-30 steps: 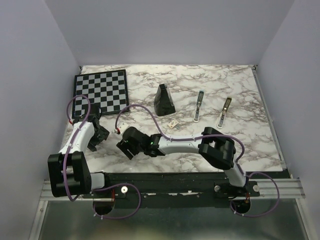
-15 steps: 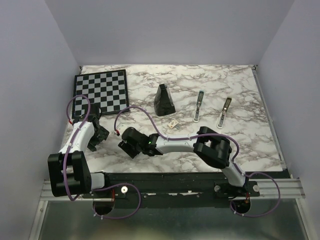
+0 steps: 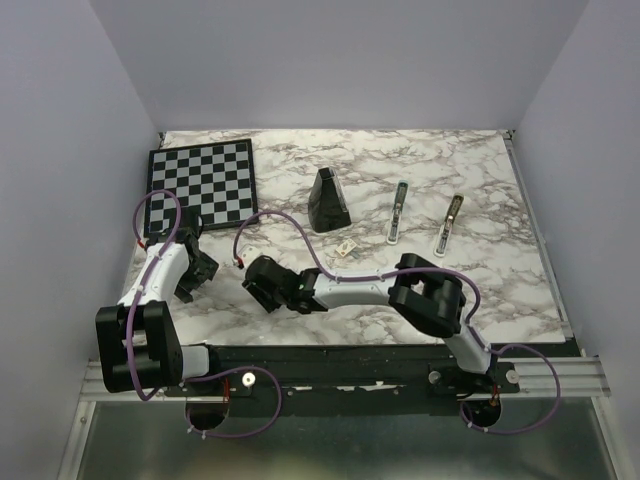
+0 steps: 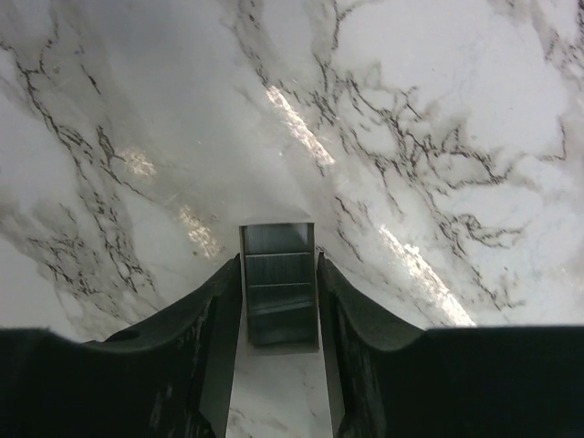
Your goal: Unload the staples from the stapler
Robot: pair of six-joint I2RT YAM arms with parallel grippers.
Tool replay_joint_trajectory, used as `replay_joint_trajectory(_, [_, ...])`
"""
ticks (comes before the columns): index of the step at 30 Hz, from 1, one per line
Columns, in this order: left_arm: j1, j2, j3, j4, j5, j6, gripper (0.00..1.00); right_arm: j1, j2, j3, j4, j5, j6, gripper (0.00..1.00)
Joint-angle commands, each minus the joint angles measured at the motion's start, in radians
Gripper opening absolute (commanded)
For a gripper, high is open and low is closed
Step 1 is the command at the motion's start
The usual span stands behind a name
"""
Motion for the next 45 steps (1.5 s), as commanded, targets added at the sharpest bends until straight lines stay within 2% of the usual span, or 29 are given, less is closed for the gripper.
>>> replay_joint_trajectory(1, [0.004, 0.006, 0.007, 0.005, -0.013, 0.006, 0.76, -0.004, -0.049, -0.081, -0.053, 0.101, 0.063, 0.45])
replay_joint_trajectory(9, [0.004, 0.002, 0.006, 0.006, -0.012, 0.007, 0.76, -0.004, -0.164, -0.191, -0.188, 0.270, 0.247, 0.44])
replay_joint_trajectory(15, [0.006, 0.006, 0.006, 0.009, -0.007, 0.007, 0.76, -0.004, -0.244, -0.334, -0.216, 0.304, 0.354, 0.44])
replay_joint_trajectory(18, [0.004, 0.008, 0.004, 0.012, -0.003, 0.009, 0.76, -0.006, -0.279, -0.371, -0.222, 0.285, 0.391, 0.47])
replay_joint_trajectory(20, [0.004, 0.008, 0.002, 0.018, 0.000, 0.010, 0.76, -0.004, -0.310, -0.377, -0.224, 0.290, 0.403, 0.53])
replay_joint_trajectory(26, [-0.017, -0.020, -0.004, 0.047, 0.019, 0.038, 0.76, -0.007, -0.399, -0.382, -0.239, 0.305, 0.402, 0.56])
replay_joint_trajectory(30, [-0.085, -0.098, -0.054, 0.144, 0.111, 0.137, 0.76, -0.042, -0.501, -0.424, -0.244, 0.314, 0.454, 0.56])
replay_joint_trajectory(32, [-0.106, -0.162, -0.079, 0.221, 0.225, 0.177, 0.76, -0.062, -0.534, -0.455, -0.239, 0.317, 0.457, 0.56])
replay_joint_trajectory(35, [-0.143, -0.271, -0.145, 0.329, 0.356, 0.194, 0.74, -0.123, -0.581, -0.495, -0.237, 0.299, 0.468, 0.56])
replay_joint_trajectory(36, [-0.146, -0.324, -0.183, 0.366, 0.438, 0.190, 0.73, -0.160, -0.593, -0.509, -0.233, 0.281, 0.468, 0.56])
replay_joint_trajectory(38, [-0.171, -0.360, -0.212, 0.442, 0.483, 0.162, 0.69, -0.197, -0.633, -0.535, -0.205, 0.258, 0.456, 0.56])
replay_joint_trajectory(42, [-0.273, -0.330, -0.203, 0.480, 0.488, 0.168, 0.63, -0.255, -0.715, -0.613, -0.171, 0.238, 0.431, 0.56])
replay_joint_trajectory(45, [-0.345, -0.233, -0.188, 0.508, 0.497, 0.171, 0.60, -0.265, -0.779, -0.650, -0.165, 0.248, 0.428, 0.56])
